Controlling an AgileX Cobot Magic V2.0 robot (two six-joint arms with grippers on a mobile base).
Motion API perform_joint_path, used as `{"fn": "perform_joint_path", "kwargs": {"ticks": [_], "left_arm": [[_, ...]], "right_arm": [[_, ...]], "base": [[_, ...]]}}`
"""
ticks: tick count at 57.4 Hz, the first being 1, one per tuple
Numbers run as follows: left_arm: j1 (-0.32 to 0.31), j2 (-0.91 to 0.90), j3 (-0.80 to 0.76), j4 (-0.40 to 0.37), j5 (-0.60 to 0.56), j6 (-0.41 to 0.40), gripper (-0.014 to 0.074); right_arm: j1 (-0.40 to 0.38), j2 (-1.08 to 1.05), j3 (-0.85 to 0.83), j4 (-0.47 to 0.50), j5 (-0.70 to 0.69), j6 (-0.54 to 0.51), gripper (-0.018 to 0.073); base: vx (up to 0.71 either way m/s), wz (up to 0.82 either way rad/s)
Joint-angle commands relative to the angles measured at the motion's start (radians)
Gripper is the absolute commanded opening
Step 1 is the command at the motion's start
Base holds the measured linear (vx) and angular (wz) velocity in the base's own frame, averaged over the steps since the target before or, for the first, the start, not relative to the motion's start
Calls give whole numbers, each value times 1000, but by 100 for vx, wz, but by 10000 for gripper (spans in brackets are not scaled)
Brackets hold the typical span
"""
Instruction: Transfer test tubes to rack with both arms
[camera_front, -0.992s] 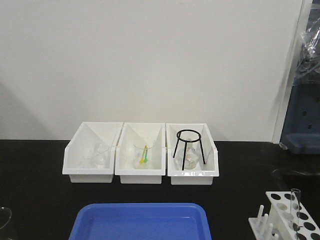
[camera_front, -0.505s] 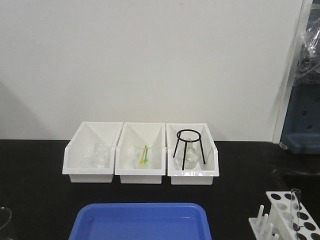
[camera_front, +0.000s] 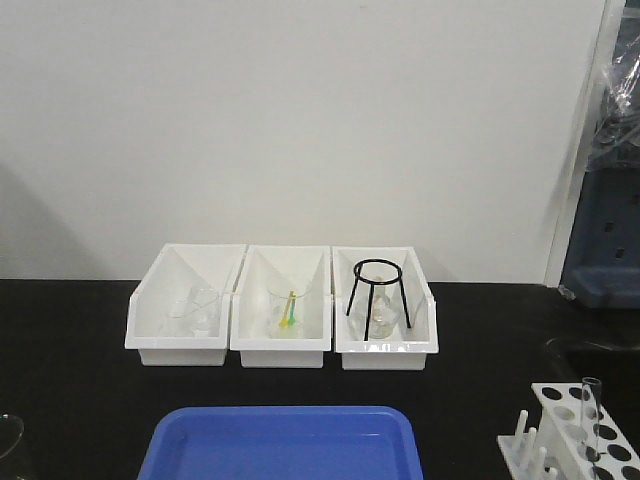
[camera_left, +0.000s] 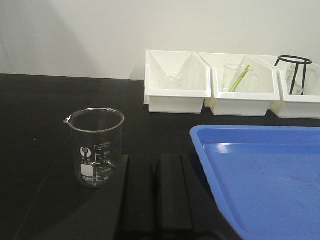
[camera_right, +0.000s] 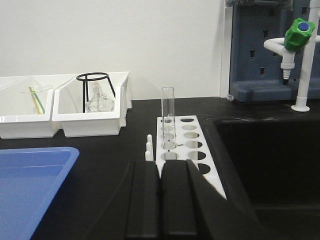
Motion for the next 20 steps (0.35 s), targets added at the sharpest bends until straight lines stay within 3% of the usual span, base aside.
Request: {"fn": "perform_joint_path", "kwargs": {"ticks": [1, 20], "left_arm": [[0, -2, -25, -3, -84, -6, -6], [0, -2, -25, -3, -84, -6, -6]], "right_arm": [[-1, -13, 14, 0, -75, 1, -12], [-1, -13, 14, 0, -75, 1, -12]], "base": [[0, 0], [0, 0]]}}
